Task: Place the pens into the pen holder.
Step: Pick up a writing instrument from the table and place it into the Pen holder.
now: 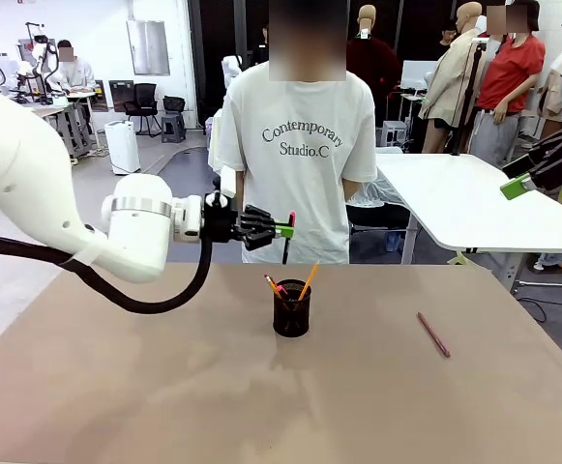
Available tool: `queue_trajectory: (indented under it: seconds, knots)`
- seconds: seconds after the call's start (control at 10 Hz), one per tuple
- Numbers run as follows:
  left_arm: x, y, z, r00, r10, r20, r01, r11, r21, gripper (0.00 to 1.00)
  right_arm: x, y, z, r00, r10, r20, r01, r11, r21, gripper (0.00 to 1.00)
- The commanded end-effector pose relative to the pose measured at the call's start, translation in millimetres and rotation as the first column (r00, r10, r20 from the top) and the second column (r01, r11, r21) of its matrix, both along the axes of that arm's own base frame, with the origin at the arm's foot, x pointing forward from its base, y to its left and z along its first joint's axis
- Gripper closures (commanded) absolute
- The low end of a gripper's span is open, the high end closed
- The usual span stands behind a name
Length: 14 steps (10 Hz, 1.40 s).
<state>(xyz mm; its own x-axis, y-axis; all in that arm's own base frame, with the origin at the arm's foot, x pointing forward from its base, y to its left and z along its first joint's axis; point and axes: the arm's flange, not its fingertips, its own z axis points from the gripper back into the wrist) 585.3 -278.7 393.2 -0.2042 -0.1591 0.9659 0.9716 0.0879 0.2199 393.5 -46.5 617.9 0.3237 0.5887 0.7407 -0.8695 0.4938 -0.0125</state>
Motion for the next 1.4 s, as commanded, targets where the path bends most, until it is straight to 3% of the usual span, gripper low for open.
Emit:
queue_trajectory:
  seconds: [0.0, 0.3, 0.9, 1.0, 1.3]
  knots:
    - [2.3, -9.0, -16.1, 0.998, -0.065, -0.007, 0.064, 0.996, -0.06, 1.0, 1.1, 0.4, 0.5, 1.0, 0.014, 0.02, -0.014, 0.999, 0.032, 0.0]
    - [-4.2, -9.9, -33.9, 0.993, -0.1, -0.061, 0.093, 0.989, -0.112, 1.0, 1.1, 0.4, 0.5, 1.0, 0.014, 0.02, -0.014, 0.999, 0.032, 0.0]
    - [10.7, -16.0, -67.1, 0.99, -0.12, -0.069, 0.111, 0.986, -0.126, 1.0, 1.1, 0.4, 0.5, 1.0, 0.014, 0.02, -0.014, 0.999, 0.032, 0.0]
    - [12.7, -15.1, -67.9, 0.99, -0.125, -0.068, 0.116, 0.985, -0.125, 0.95, 1.1, 0.4, 0.5, 1.0, 0.014, 0.02, -0.014, 0.999, 0.032, 0.0]
    - [13.4, -17.5, -71.8, 0.989, -0.13, -0.066, 0.121, 0.985, -0.125, 0.37, 1.1, 0.4, 0.5, 1.0, 0.014, 0.02, -0.014, 0.999, 0.032, 0.0]
